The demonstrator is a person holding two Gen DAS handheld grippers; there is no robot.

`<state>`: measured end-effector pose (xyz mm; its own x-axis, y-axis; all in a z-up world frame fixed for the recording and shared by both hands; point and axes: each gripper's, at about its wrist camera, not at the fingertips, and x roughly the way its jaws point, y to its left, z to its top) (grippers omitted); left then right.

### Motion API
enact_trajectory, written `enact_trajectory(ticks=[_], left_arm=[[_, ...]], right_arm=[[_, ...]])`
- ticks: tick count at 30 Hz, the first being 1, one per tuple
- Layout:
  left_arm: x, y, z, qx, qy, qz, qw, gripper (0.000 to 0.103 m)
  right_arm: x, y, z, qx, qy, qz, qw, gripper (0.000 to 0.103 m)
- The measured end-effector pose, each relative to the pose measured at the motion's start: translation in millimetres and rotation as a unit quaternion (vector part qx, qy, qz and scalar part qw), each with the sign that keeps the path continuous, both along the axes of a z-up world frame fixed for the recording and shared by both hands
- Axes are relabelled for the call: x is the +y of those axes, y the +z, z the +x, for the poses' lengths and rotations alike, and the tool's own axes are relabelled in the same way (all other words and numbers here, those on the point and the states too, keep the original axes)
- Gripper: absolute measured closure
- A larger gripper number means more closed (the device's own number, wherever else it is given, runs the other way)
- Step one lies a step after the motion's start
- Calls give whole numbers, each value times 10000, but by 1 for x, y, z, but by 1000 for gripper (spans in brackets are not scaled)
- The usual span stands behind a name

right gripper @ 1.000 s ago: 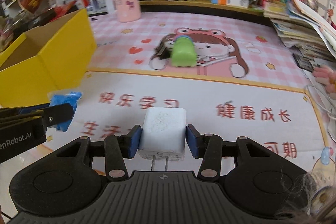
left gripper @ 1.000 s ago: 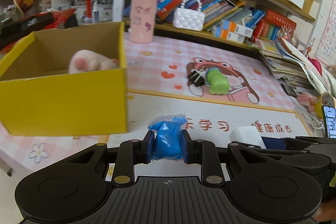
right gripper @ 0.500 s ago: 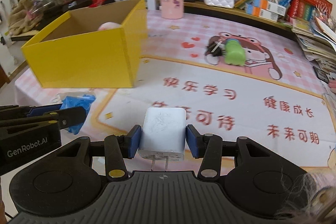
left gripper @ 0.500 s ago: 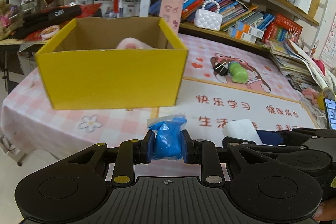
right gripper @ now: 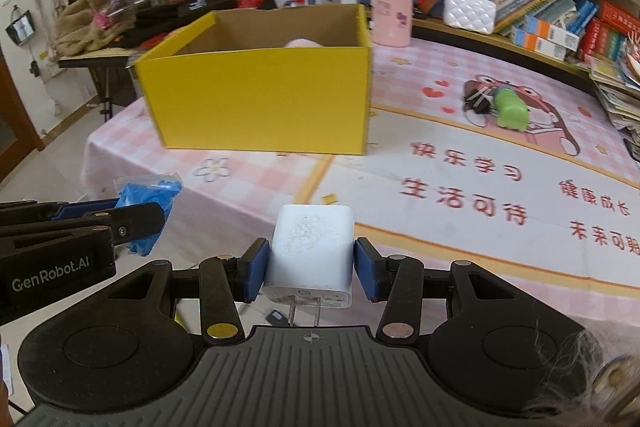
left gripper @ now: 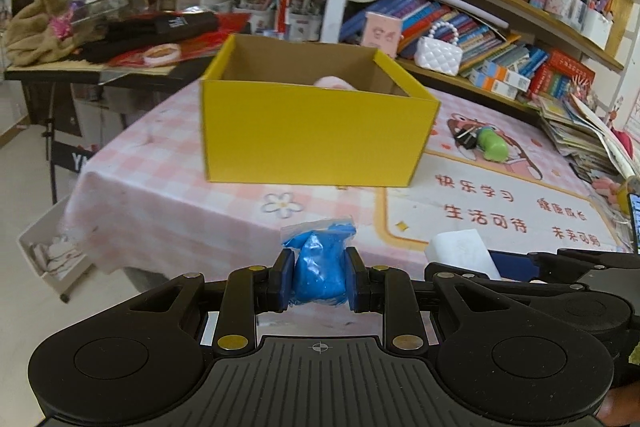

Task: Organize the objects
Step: 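Carry the blue bag and white charger into the yellow box and release both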

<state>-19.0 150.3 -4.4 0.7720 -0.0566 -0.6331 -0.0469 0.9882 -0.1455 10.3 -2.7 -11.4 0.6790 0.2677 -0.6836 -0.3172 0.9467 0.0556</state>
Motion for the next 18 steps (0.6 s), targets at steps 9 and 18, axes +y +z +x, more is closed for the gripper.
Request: enact_trajectory(ticks=[9, 18], left_arm=[[25, 9, -10, -256, 225, 38, 9994, 79], [31, 42, 45, -971, 466, 8, 9942, 79]], right_arm=[[29, 8, -7, -66, 229, 44, 9997, 59], [31, 48, 47, -688, 89, 286, 9972, 59]])
